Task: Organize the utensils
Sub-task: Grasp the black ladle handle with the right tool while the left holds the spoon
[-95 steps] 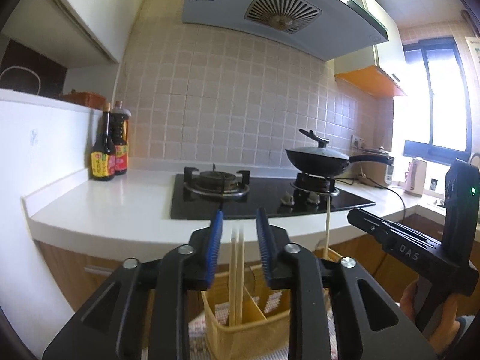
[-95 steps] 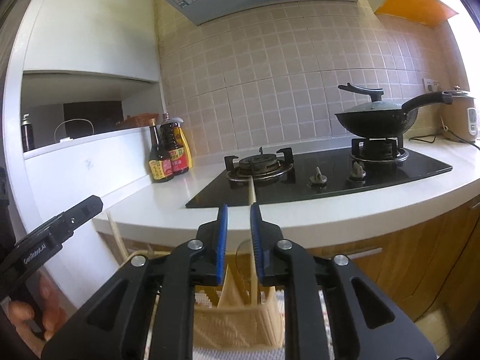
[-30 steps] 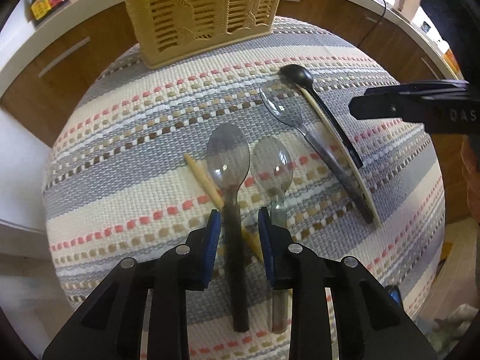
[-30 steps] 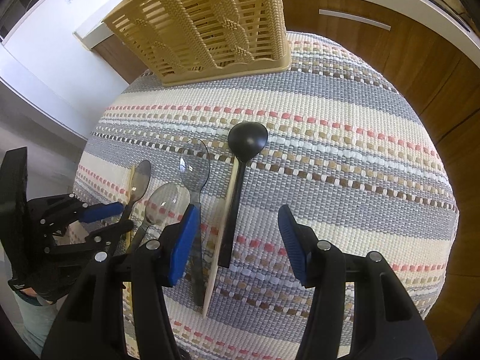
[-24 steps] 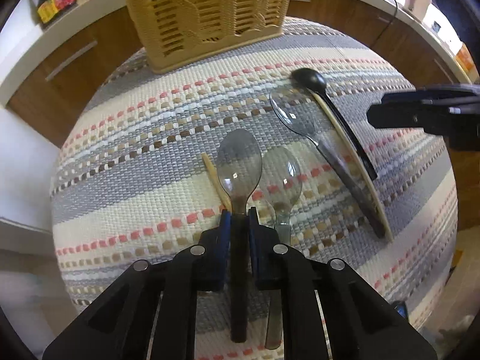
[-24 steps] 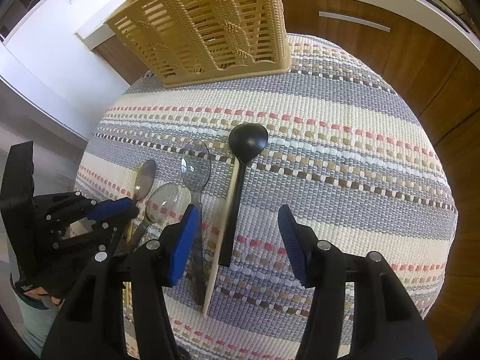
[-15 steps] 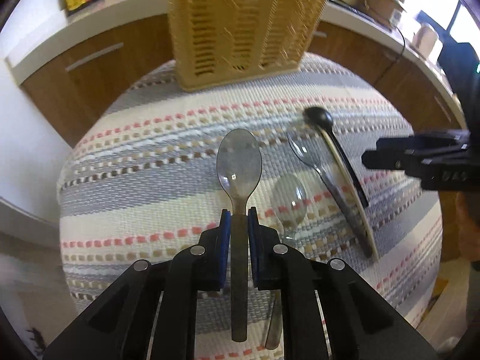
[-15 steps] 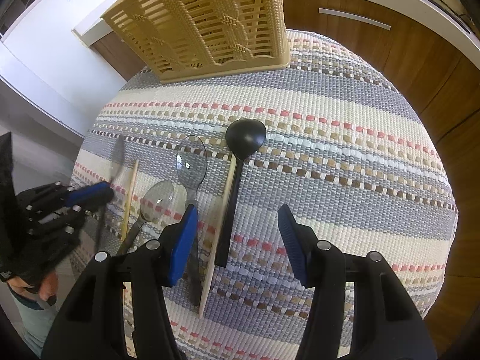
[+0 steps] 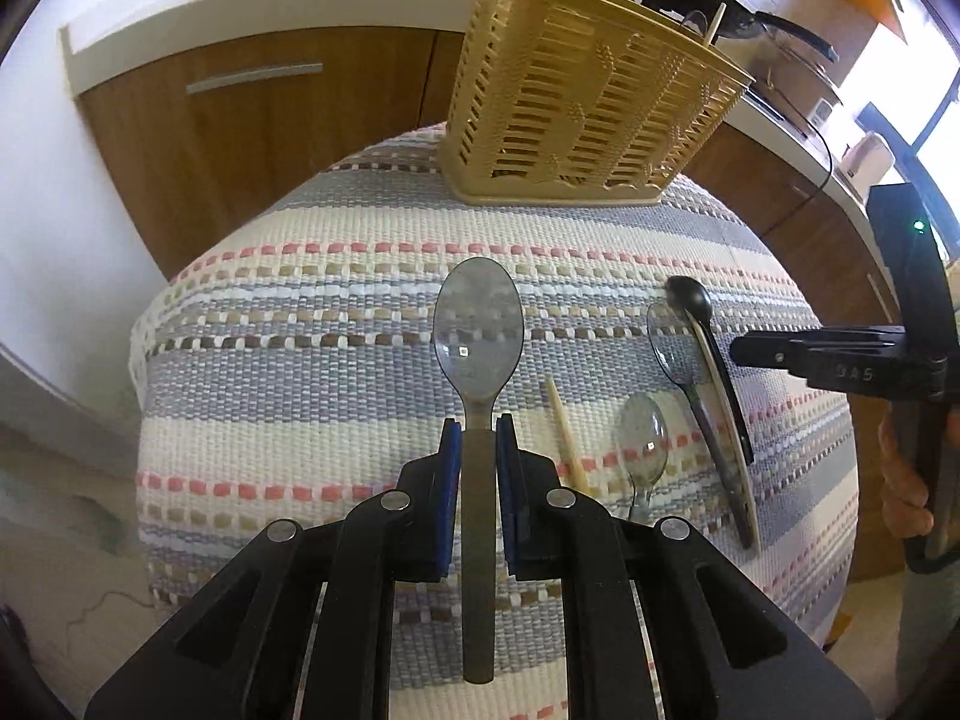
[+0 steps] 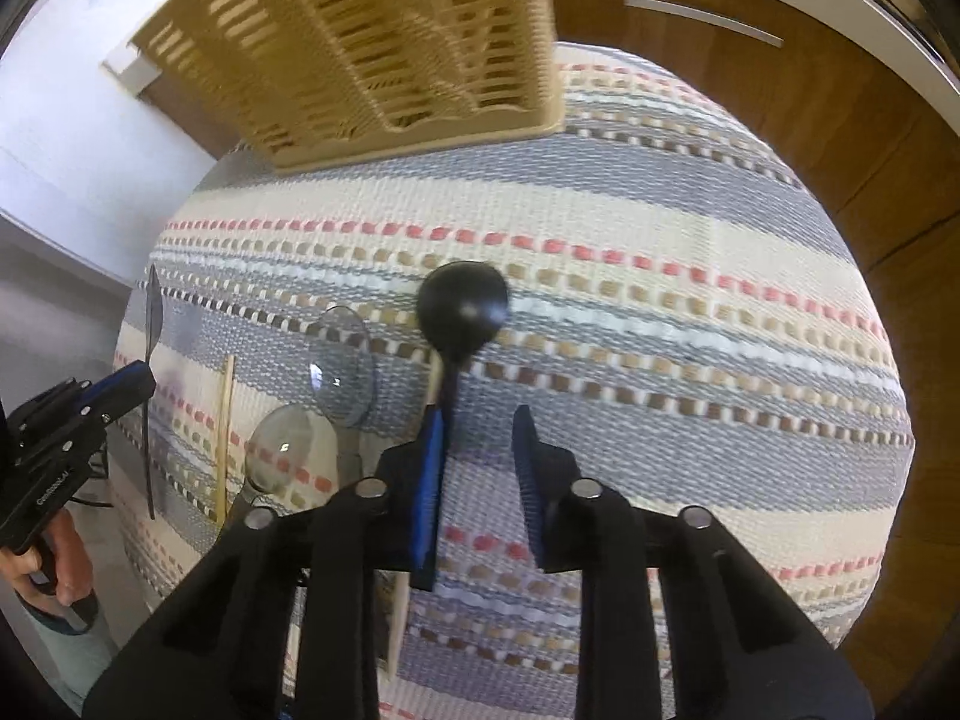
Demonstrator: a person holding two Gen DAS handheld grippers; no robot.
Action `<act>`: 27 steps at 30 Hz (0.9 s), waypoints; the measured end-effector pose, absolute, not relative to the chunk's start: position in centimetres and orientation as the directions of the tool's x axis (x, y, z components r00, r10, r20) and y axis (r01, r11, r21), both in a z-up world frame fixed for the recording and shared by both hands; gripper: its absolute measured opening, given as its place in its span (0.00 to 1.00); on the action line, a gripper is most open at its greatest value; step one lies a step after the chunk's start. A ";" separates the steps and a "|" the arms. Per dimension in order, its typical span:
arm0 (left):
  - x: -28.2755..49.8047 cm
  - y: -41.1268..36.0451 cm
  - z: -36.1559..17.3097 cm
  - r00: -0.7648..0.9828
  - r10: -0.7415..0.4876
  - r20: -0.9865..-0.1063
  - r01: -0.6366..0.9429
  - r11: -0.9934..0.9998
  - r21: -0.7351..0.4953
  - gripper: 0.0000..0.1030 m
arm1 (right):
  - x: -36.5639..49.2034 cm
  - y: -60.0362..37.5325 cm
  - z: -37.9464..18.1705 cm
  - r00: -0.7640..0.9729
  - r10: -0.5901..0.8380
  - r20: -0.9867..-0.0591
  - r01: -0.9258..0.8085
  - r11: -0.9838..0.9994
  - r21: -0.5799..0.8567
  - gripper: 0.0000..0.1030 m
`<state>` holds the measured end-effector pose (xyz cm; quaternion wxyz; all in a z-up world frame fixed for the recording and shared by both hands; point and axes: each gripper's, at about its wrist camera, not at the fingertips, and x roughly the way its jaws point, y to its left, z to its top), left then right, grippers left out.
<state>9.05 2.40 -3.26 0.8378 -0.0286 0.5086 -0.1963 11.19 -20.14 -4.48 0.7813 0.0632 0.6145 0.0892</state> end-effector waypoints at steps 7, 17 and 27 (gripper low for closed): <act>8.9 2.9 -3.6 0.404 -0.364 -0.839 0.308 0.918 -0.250 0.10 | 12.1 -18.2 -5.1 0.220 0.173 -0.960 -0.075 0.984 0.160 0.08; 9.4 2.5 -4.5 0.411 -0.263 -0.873 0.276 0.948 -0.156 0.10 | 11.7 -18.8 -5.5 0.177 0.096 -0.979 -0.068 0.994 0.086 0.09; 10.1 1.8 -5.7 0.383 -0.185 -0.905 0.278 0.957 -0.078 0.15 | 13.8 -18.8 -6.0 0.136 0.119 -0.984 -0.105 0.989 0.105 0.09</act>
